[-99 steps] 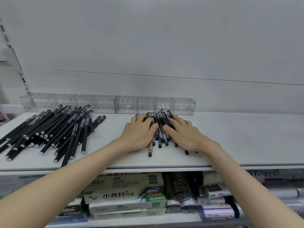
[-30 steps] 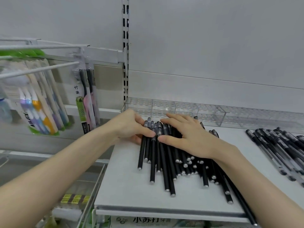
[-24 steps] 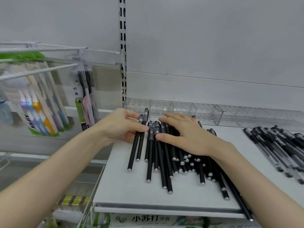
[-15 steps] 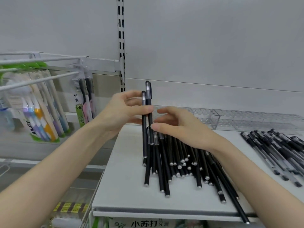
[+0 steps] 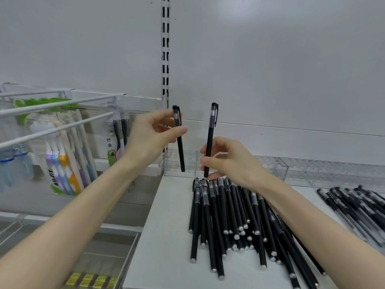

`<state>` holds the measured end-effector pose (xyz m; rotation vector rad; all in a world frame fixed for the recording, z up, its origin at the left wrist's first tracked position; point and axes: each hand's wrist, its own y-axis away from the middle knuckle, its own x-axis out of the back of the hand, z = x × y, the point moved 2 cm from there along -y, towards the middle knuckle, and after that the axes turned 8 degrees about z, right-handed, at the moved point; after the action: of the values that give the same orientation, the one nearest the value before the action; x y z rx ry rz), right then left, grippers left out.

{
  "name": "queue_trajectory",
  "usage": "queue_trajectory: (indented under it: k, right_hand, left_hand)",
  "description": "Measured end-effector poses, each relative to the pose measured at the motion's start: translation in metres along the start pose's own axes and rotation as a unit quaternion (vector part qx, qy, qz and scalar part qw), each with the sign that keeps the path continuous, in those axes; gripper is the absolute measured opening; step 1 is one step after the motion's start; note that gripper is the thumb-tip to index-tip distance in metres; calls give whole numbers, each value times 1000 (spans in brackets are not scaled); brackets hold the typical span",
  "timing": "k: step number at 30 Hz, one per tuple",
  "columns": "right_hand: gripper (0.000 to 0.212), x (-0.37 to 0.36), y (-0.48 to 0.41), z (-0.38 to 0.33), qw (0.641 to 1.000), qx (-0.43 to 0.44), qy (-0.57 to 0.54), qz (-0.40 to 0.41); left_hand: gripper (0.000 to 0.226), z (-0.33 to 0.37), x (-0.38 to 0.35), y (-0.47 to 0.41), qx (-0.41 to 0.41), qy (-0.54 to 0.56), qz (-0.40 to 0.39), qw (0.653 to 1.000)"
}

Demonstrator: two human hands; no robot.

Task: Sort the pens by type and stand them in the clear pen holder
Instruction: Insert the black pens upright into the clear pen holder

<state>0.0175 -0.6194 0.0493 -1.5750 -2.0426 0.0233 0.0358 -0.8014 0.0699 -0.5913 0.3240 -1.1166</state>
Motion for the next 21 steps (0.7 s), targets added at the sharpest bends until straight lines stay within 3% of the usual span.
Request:
queue_trajectory:
  k: [4,10,13,21]
  right_hand:
    - [31,-3,-11,5,1000,8,-1,22]
    - [4,-8,-23,13,999,7,-31,36]
    - [4,-9,-26,17,998,18,-38,48]
    - [9,-8,-28,18,997,40,-27,62]
  left_hand:
    - [42,-15,12,-14,-48,-12,56,997]
    - [40,-29,1,-25,-160,-82,70,981]
    - [40,-38,-2,-30,-203,-114,82,969]
    - [46,-40,-2,-41,-214,-168,49,961]
